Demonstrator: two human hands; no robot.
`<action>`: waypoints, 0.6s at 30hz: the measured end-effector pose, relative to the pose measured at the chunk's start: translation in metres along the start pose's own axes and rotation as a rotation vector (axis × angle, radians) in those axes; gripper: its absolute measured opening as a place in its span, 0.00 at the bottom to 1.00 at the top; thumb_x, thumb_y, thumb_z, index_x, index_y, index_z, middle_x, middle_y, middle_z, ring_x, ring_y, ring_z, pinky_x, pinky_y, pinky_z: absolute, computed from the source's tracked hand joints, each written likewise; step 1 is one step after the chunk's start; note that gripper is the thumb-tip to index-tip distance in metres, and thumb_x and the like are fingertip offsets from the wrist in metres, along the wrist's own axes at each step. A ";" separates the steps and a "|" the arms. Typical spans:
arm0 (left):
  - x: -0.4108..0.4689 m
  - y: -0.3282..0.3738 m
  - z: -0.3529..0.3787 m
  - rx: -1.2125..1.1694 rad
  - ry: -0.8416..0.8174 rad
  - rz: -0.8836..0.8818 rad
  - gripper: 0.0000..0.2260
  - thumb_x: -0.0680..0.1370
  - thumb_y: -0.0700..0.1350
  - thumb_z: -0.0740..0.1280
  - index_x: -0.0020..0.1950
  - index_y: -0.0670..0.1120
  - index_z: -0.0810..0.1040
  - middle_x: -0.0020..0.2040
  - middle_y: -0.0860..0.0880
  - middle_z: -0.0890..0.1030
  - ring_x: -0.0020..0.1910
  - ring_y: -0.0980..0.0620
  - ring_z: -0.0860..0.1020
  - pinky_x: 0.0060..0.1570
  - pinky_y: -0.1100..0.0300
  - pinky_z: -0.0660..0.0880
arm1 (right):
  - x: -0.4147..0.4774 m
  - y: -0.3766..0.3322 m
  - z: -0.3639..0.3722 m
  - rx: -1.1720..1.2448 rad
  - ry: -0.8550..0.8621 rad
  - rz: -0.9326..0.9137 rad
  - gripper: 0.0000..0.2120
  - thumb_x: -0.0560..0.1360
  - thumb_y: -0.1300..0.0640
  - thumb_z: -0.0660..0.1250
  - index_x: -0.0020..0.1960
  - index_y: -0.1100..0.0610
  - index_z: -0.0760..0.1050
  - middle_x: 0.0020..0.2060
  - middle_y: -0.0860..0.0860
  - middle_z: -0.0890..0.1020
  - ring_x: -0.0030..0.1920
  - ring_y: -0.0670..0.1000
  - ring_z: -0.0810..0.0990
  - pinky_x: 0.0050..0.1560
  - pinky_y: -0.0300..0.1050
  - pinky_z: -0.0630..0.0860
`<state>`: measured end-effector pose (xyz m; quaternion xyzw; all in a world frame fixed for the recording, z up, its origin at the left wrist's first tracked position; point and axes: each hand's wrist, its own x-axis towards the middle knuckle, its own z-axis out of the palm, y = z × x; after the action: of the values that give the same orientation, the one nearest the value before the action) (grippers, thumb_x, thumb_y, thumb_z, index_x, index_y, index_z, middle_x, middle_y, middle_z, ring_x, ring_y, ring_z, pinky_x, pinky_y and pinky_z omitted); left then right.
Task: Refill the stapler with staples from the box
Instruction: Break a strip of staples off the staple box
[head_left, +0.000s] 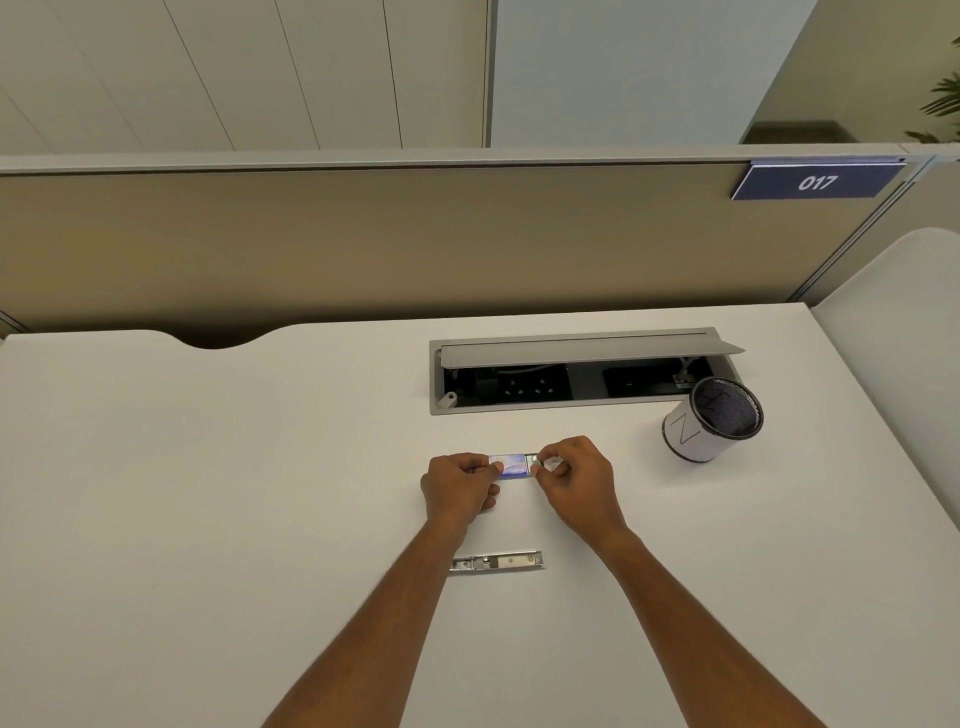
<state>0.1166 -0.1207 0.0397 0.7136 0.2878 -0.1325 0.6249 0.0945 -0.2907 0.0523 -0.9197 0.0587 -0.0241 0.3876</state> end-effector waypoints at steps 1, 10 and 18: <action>0.000 0.000 0.000 -0.001 0.000 0.000 0.11 0.73 0.40 0.80 0.53 0.40 0.86 0.37 0.45 0.87 0.27 0.54 0.85 0.29 0.60 0.83 | 0.000 -0.001 0.001 0.000 0.011 0.017 0.08 0.75 0.59 0.75 0.52 0.62 0.84 0.53 0.57 0.84 0.47 0.53 0.81 0.42 0.29 0.73; 0.000 -0.002 -0.001 -0.012 -0.006 0.006 0.11 0.73 0.40 0.80 0.53 0.40 0.87 0.38 0.44 0.87 0.28 0.53 0.85 0.31 0.59 0.84 | -0.001 -0.006 0.006 -0.038 0.067 0.072 0.10 0.76 0.56 0.74 0.53 0.62 0.84 0.53 0.58 0.83 0.50 0.54 0.81 0.44 0.27 0.69; 0.000 -0.002 0.000 -0.007 -0.008 0.011 0.11 0.73 0.40 0.80 0.54 0.40 0.87 0.39 0.43 0.88 0.29 0.52 0.85 0.32 0.57 0.85 | -0.003 -0.016 0.015 -0.134 0.070 0.116 0.12 0.80 0.55 0.69 0.56 0.63 0.84 0.56 0.57 0.80 0.51 0.52 0.82 0.40 0.24 0.66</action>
<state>0.1154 -0.1203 0.0378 0.7125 0.2818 -0.1310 0.6291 0.0940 -0.2683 0.0532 -0.9372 0.1268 -0.0299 0.3234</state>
